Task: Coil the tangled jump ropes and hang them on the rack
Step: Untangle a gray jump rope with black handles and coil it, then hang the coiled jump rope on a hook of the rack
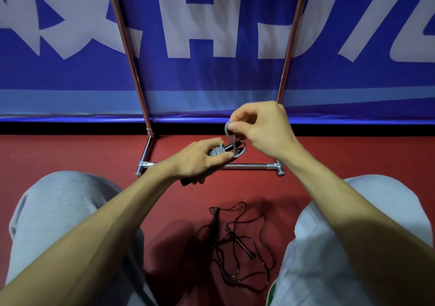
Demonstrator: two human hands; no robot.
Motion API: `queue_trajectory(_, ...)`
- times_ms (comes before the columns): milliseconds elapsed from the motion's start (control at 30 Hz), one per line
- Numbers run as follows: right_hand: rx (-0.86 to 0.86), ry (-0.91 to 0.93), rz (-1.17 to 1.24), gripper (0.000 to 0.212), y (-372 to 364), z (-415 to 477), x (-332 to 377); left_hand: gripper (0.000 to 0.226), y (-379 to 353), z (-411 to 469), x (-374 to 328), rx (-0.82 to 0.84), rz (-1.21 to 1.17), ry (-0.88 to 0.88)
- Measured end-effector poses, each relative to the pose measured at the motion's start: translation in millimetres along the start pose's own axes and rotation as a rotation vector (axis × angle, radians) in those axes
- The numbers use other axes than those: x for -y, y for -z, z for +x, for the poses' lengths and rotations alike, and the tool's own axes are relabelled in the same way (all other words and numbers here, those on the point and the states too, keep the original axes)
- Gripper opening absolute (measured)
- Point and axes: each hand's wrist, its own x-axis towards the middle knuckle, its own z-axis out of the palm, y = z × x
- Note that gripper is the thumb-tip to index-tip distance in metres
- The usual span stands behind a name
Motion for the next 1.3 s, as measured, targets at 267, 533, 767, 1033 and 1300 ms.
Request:
queue_trajectory(267, -0.124, -0.085, 0.361, 0.016, 17, 15, 14, 0.031, 14, -3, -24, 0.152, -0.205, -0.106)
queue_trajectory(533, -0.334, 0.020, 0.369, 0.008, 77, 53, 60, 0.017, 64, 10, -123, -0.307, -0.411, -0.270)
queue_trajectory(767, -0.553, 0.137, 0.230, 0.005, 137, 85, 99, 0.011, 101, 32, -211, -0.498, -0.291, -0.354)
queue_trajectory(1033, -0.611, 0.155, 0.197, 0.007, 183, 141, 116, 0.016, 138, 65, -278, -0.602, -0.213, -0.401)
queue_trajectory(1300, -0.651, 0.182, 0.224, 0.013, 224, 244, 113, 0.017, 196, 160, -321, -0.690, -0.185, -0.425)
